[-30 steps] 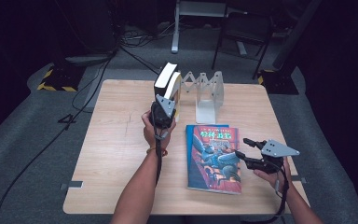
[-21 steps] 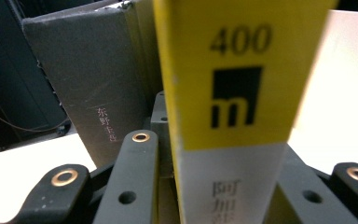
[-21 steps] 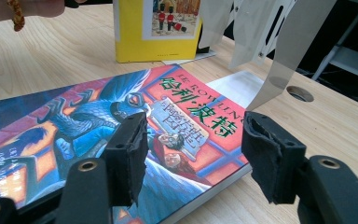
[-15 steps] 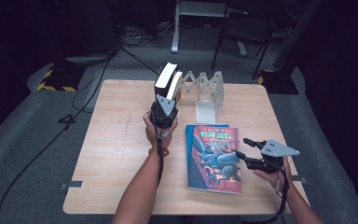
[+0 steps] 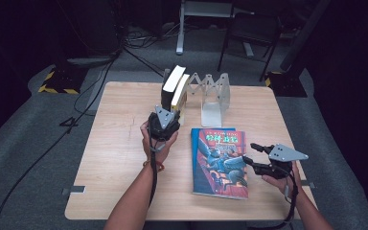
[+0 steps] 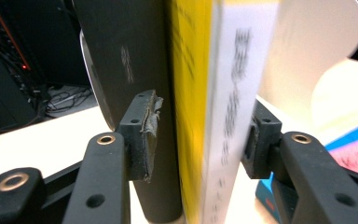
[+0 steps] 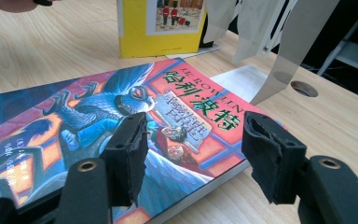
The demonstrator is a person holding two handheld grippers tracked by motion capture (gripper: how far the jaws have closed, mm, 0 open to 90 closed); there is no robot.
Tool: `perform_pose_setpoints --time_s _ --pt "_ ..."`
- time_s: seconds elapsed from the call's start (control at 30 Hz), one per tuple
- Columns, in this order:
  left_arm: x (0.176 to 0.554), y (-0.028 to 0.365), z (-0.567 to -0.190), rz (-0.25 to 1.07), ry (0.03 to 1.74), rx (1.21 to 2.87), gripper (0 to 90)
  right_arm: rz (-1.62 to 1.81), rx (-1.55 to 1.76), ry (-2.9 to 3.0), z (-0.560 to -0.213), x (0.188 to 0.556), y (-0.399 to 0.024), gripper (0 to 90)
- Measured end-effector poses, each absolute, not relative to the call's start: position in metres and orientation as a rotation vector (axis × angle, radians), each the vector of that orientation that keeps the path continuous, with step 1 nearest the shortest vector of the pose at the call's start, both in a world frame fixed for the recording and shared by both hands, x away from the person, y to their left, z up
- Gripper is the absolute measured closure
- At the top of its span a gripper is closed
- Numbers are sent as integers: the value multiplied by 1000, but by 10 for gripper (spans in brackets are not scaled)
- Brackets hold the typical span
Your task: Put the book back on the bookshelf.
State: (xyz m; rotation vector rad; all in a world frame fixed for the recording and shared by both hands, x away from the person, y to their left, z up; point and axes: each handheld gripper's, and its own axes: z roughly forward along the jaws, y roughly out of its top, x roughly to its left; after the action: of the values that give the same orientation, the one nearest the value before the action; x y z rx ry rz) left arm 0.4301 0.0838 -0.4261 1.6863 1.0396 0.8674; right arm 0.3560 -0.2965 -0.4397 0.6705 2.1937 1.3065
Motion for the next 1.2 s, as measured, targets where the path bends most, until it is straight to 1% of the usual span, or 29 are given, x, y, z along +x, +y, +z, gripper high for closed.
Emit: perform_pose_setpoints --time_s 0.03,0.07,0.1,0.13,0.17,0.3,0.73,0.87,1.0,1.2 --pt "430 84 -426 867 1040 1686 553 1306 671 2194 -440 356 -297 413" --pt "428 85 -428 851 1028 1692 609 1297 666 2197 -440 357 -296 413" --pt "427 85 -429 845 1024 1694 609 1297 666 2197 -440 357 -296 413" --pt "425 84 -432 849 1019 1706 630 1305 666 2200 -440 357 -296 413" --pt "425 83 -433 865 1019 1704 692 1303 667 2204 -441 357 -295 413" --pt "428 82 -433 877 1051 1679 736 1298 672 2211 -442 358 -293 413" --pt "451 57 -431 933 1193 1599 745 1286 682 2228 -446 360 -291 414" --pt "457 57 -431 906 1216 1573 740 1287 678 2235 -447 360 -291 413" --pt "455 63 -429 880 1197 1579 714 1282 678 2242 -448 360 -292 412" --pt "443 73 -427 841 1106 1619 678 1286 689 2237 -447 359 -294 411"
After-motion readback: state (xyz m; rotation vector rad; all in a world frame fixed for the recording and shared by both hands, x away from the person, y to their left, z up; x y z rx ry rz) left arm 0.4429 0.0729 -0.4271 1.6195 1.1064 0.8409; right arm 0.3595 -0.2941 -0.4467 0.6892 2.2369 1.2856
